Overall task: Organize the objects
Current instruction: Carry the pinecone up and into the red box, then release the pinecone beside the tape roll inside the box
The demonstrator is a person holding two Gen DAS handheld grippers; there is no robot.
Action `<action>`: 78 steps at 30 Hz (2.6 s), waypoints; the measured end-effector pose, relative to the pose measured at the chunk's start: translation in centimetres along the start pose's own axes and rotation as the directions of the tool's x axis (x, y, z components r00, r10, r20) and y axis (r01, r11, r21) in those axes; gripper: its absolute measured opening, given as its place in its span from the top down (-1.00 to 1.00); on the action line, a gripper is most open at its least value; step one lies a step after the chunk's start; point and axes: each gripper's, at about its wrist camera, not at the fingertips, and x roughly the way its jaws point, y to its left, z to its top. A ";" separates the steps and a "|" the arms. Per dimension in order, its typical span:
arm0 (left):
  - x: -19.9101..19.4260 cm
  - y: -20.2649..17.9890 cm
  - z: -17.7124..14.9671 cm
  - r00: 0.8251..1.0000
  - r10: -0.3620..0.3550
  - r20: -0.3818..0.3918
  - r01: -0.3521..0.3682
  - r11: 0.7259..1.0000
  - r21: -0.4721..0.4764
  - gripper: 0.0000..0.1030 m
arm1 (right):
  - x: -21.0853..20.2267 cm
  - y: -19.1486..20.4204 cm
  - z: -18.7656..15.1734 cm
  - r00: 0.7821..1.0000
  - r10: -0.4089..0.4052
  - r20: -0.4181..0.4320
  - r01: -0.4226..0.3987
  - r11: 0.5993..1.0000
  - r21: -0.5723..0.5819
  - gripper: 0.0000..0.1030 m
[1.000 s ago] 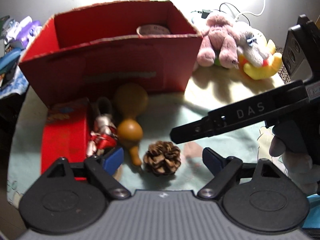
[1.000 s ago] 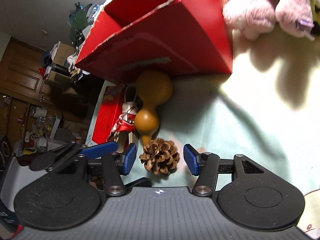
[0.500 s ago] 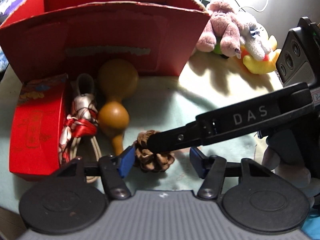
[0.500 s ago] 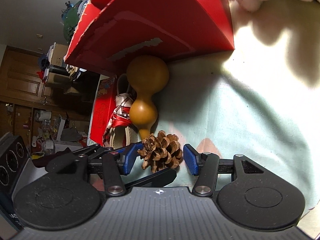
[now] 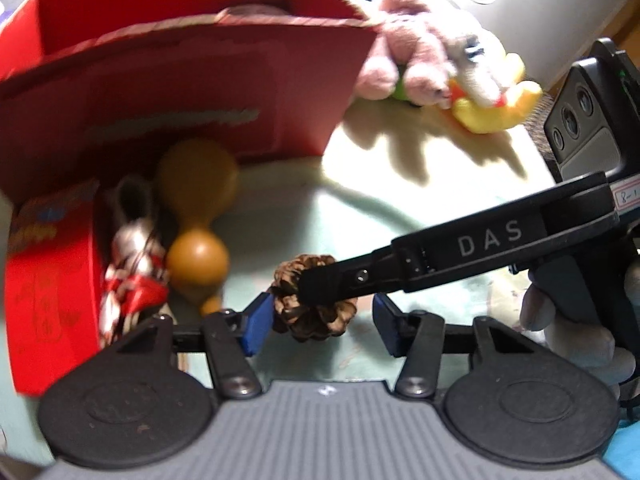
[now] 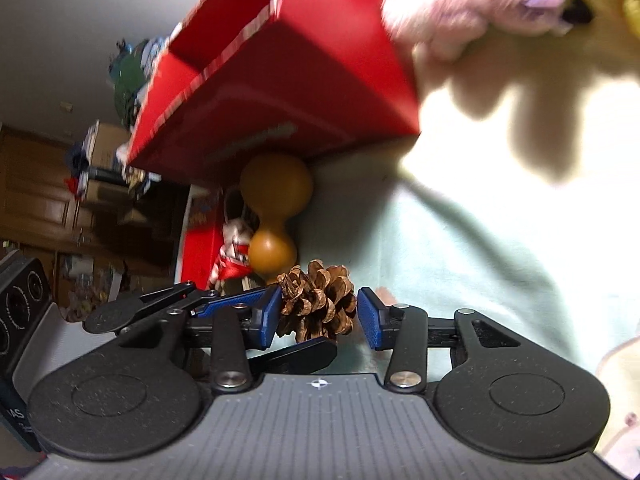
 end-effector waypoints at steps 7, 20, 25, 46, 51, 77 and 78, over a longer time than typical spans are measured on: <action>-2.1 -2.1 3.2 0.994 -0.093 0.064 0.081 0.983 0.166 -0.05 | -5.2 2.3 0.9 0.983 -0.054 0.174 0.058 0.998 -0.018 0.13; -8.0 0.1 11.4 0.934 -0.233 0.272 0.161 0.952 0.262 -0.05 | -5.8 9.9 8.2 0.931 -0.090 0.355 0.170 0.965 -0.200 0.13; -7.1 4.0 13.9 0.928 -0.242 0.282 0.193 0.962 0.192 -0.05 | -1.8 11.1 11.8 0.947 -0.157 0.281 0.225 0.947 -0.228 0.13; 2.6 11.5 15.0 0.935 -0.343 0.088 0.351 0.930 -0.109 -0.05 | 8.1 13.2 16.8 0.835 -0.550 -0.017 0.484 0.749 -0.452 0.11; 3.9 11.3 15.3 0.938 -0.344 0.048 0.348 0.930 -0.115 -0.05 | 8.2 12.9 16.6 0.830 -0.557 -0.018 0.486 0.740 -0.465 0.09; -0.3 11.3 14.3 0.984 -0.098 0.149 0.101 0.995 -0.015 -0.16 | 5.8 12.5 14.9 0.904 -0.395 0.162 0.427 0.847 -0.317 0.13; -0.5 11.3 14.3 0.985 -0.078 0.156 0.081 0.997 -0.012 -0.20 | 6.1 12.6 14.9 0.905 -0.391 0.168 0.425 0.852 -0.306 0.13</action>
